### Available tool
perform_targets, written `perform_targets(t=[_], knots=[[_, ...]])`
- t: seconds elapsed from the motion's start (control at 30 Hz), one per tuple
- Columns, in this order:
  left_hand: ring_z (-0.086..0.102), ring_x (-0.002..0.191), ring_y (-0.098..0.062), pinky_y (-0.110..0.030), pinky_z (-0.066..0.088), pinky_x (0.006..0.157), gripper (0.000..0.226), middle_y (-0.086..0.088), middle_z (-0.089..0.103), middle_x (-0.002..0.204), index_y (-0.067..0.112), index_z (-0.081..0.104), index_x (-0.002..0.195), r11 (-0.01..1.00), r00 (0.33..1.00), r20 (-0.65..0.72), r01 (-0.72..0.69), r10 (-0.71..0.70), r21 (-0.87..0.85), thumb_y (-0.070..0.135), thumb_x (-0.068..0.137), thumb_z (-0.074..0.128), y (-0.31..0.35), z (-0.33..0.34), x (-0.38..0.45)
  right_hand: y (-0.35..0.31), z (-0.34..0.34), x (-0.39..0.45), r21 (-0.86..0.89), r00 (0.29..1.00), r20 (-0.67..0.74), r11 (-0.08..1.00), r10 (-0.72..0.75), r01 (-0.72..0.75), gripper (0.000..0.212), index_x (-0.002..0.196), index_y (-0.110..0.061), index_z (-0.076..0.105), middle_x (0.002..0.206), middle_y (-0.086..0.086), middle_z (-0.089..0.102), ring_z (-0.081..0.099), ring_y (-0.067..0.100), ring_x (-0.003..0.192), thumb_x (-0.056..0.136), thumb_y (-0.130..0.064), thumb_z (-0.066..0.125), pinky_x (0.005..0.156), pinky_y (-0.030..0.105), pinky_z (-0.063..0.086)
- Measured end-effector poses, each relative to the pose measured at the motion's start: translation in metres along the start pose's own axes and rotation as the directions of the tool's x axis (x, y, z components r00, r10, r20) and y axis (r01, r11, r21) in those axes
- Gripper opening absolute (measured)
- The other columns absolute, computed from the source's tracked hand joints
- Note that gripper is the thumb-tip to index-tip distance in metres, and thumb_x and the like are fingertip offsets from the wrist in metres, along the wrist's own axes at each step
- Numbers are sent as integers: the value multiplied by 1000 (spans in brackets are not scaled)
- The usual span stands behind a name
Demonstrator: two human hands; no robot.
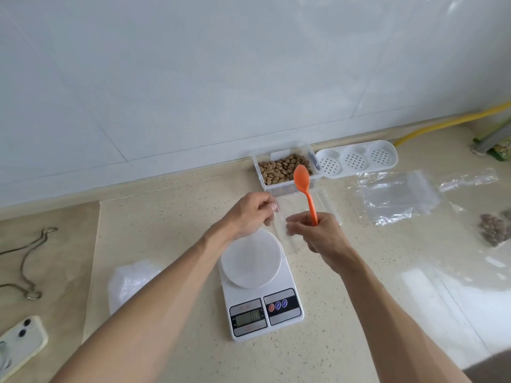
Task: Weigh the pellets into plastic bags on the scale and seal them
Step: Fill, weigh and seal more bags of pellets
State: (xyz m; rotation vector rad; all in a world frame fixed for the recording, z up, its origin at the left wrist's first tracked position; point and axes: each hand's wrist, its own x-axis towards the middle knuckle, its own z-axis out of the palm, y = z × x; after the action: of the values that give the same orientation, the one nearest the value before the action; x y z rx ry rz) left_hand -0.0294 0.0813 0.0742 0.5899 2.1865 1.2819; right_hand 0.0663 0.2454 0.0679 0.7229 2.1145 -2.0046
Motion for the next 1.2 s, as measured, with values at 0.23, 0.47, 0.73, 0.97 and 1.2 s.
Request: perform_targets(t=[0.23, 0.47, 0.73, 0.97, 1.2], knots=[[59, 64, -23, -31, 50, 64, 15, 1, 61, 67, 17, 63, 88, 999, 996, 89, -20, 22, -28, 22, 98, 53, 14, -5, -10, -13, 0, -10, -117, 983, 184, 992, -22, 44, 9, 92, -3, 70, 85, 17, 74, 33, 10, 48, 88, -2, 62, 45, 24, 28], [42, 57, -13, -25, 36, 54, 20, -2, 54, 66, 15, 66, 83, 992, 999, 34, 11, -16, 124, 23, 97, 55, 10, -21, -24, -22, -22, -17, -103, 991, 124, 993, -40, 53, 5, 93, -7, 69, 70, 17, 68, 35, 14, 50, 90, -8, 65, 48, 28, 27], [26, 44, -10, -28, 25, 51, 56, 2, 29, 50, 7, 63, 73, 998, 998, -42, -53, 54, 22, 51, 97, 40, 24, -35, -24, -47, -29, -18, 8, 976, 218, 1000, -18, 16, 16, 98, 5, 64, 69, -1, 67, 43, 13, 53, 96, 5, 48, 51, 25, 24], [54, 60, -6, -28, 37, 55, 75, 11, 59, 63, 24, 56, 74, 908, 969, -207, -35, 133, 418, 82, 82, 10, 3, -40, -8, -59, -16, -2, 206, 983, 181, 975, 45, -83, 20, 89, -12, 74, 65, 16, 62, 23, 15, 48, 95, -3, 57, 42, 22, 19], [18, 144, -22, -38, 17, 117, 129, -3, 22, 157, 25, 6, 154, 815, 986, 122, -159, 109, 557, 80, 56, 69, 18, -19, 6, -56, 4, 34, 54, 996, 48, 995, 78, -80, 14, 98, -9, 72, 72, 18, 70, 30, 11, 46, 92, -4, 60, 46, 25, 20]])
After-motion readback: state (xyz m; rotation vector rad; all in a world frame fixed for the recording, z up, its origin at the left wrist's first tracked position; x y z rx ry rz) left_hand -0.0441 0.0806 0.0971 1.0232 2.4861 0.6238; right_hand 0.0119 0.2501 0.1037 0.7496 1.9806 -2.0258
